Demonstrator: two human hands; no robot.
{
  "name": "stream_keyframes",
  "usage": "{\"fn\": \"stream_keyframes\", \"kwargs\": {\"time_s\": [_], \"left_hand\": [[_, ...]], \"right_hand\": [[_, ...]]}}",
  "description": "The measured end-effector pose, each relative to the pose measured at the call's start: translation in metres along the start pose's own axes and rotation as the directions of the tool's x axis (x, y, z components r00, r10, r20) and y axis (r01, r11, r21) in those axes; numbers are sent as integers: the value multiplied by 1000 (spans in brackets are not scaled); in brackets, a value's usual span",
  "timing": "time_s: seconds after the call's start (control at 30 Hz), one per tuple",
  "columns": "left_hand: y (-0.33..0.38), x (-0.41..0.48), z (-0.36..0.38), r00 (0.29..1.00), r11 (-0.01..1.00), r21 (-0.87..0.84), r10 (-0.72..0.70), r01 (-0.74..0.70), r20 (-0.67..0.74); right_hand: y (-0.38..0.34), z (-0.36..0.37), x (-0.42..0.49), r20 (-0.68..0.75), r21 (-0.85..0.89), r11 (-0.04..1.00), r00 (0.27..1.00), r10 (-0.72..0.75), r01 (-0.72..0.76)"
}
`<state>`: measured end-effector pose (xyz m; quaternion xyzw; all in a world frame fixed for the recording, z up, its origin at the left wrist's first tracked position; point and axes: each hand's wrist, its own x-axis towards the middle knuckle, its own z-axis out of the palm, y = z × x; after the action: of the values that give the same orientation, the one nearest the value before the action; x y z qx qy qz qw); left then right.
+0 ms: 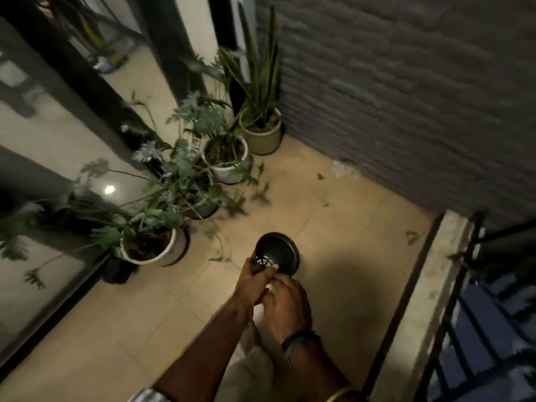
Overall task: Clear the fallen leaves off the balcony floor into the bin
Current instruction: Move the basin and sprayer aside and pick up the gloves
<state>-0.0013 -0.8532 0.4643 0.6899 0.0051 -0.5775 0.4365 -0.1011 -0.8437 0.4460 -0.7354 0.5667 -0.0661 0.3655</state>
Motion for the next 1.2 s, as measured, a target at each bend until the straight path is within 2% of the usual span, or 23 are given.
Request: {"fn": "stream_keyframes", "kwargs": {"time_s": [0.13, 0.23, 0.33, 0.47, 0.63, 0.7, 0.83, 1.1, 1.2], "left_hand": [[8, 33, -59, 979, 996, 47, 84, -76, -188], [30, 14, -85, 948, 990, -79, 87, -116, -305], [45, -10, -102, 948, 943, -316, -3, -103, -317], [51, -37, -125, 929, 803, -581, -102, -134, -355], [59, -79, -156, 882, 547, -788, -173, -284, -438], [54, -90, -173, 863, 471, -819, -203, -328, -463], [35, -106, -215, 830, 383, -832, -230, -402, -507], [-2, -105, -359, 795, 286, -839, -285, -463, -536], [-7, -100, -414, 787, 261, -850, -326, -458, -524]], "right_hand": [[-63, -14, -2, 89, 25, 978, 974, -210, 209], [-86, -15, 3, 71, 93, 947, 946, -315, 308], [-105, -21, 16, 59, 150, 921, 926, -373, 361], [-125, -35, 38, 147, 167, 872, 863, -484, 460], [-162, -42, 68, 272, 198, 795, 747, -606, 573], [-183, -35, 74, 334, 218, 794, 721, -608, 568], [-231, -2, 69, 467, 268, 842, 701, -539, 469], [-319, 142, 50, 610, 261, 893, 655, -446, 366], [-353, 201, 39, 607, 283, 924, 698, -380, 257]]}}
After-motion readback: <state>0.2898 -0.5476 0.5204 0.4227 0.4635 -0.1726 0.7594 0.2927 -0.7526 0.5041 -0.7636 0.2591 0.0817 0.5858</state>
